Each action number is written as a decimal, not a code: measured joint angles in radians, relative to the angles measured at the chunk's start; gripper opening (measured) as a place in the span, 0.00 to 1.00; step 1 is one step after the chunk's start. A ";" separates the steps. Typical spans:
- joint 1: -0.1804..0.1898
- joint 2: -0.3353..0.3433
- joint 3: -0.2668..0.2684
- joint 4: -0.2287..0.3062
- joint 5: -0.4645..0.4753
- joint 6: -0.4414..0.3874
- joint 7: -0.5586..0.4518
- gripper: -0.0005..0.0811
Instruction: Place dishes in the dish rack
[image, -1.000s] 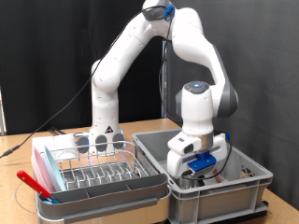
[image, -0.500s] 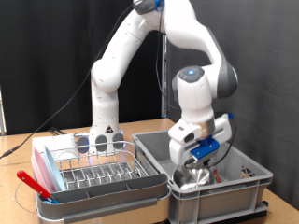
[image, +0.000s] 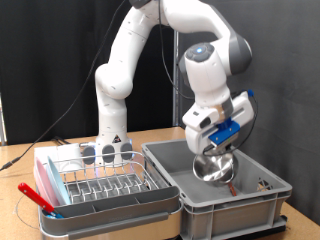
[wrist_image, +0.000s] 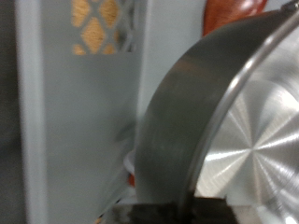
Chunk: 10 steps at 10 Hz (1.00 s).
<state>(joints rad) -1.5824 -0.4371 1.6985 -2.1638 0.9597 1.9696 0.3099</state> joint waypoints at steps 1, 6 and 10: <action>0.030 0.013 -0.044 0.012 -0.011 -0.031 0.017 0.03; 0.101 0.014 -0.147 0.027 -0.065 -0.154 0.058 0.03; 0.118 0.035 -0.279 0.090 -0.237 -0.502 0.044 0.03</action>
<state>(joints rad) -1.4641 -0.4017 1.4194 -2.0743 0.7226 1.4678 0.3542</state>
